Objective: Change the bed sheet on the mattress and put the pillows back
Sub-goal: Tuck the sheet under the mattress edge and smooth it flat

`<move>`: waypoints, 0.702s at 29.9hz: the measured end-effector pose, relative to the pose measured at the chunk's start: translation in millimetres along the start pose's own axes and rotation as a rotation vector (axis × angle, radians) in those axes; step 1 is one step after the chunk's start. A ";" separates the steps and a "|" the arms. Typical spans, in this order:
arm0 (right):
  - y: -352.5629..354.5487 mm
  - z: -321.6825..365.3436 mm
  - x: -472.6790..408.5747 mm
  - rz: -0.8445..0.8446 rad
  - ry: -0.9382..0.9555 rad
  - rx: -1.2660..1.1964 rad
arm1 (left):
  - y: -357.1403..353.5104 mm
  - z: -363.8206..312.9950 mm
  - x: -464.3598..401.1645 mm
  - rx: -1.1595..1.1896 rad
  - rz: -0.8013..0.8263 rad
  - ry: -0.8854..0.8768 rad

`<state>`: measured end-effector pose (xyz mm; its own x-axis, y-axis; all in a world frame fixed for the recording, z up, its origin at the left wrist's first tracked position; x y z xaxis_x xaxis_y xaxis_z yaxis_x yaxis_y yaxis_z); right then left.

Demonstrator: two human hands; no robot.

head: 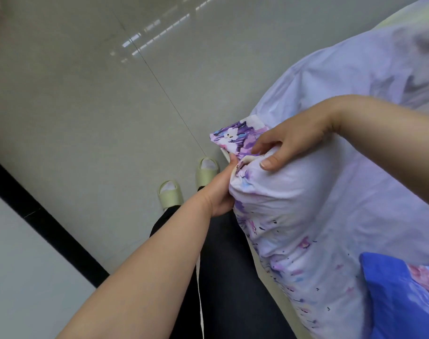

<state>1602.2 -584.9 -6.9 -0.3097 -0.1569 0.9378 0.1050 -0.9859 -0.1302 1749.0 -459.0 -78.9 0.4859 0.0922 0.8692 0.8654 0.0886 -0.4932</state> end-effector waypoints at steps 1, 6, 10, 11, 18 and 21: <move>4.2 -0.2 0.9 0.064 -0.007 0.053 | -0.3 -2.4 0.5 -0.011 -0.025 -0.006; 9.2 12.9 -30.8 -0.056 -0.105 0.337 | 23.7 -7.0 -11.2 0.076 -0.325 -0.004; 15.9 13.2 -65.4 -0.316 -0.112 0.456 | 41.9 -14.0 -12.2 -0.018 -0.568 -0.222; 17.2 9.5 -71.4 -0.328 -0.117 0.447 | 42.2 -18.9 -8.6 -0.090 -0.560 -0.330; 14.0 -1.5 -79.0 -0.247 -0.187 0.351 | 36.8 -58.7 -21.6 -0.893 -0.201 -0.365; 11.1 0.7 -73.2 -0.163 -0.220 0.334 | 24.6 -70.4 -25.7 -1.064 -0.045 -0.234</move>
<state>1626.7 -584.3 -76.8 -0.1427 0.0516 0.9884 0.3827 -0.9181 0.1032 1766.4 -529.0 -110.8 0.5130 0.3067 0.8017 0.5995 -0.7965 -0.0788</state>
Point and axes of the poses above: each hand's wrist, its own x-axis away from the middle knuckle, its own y-axis out of the back of the hand, z = x × y, the point moved 1 cm from there along -x, towards the middle knuckle, and after that the axes turned 2 degrees about -y, right-handed, at the moved point
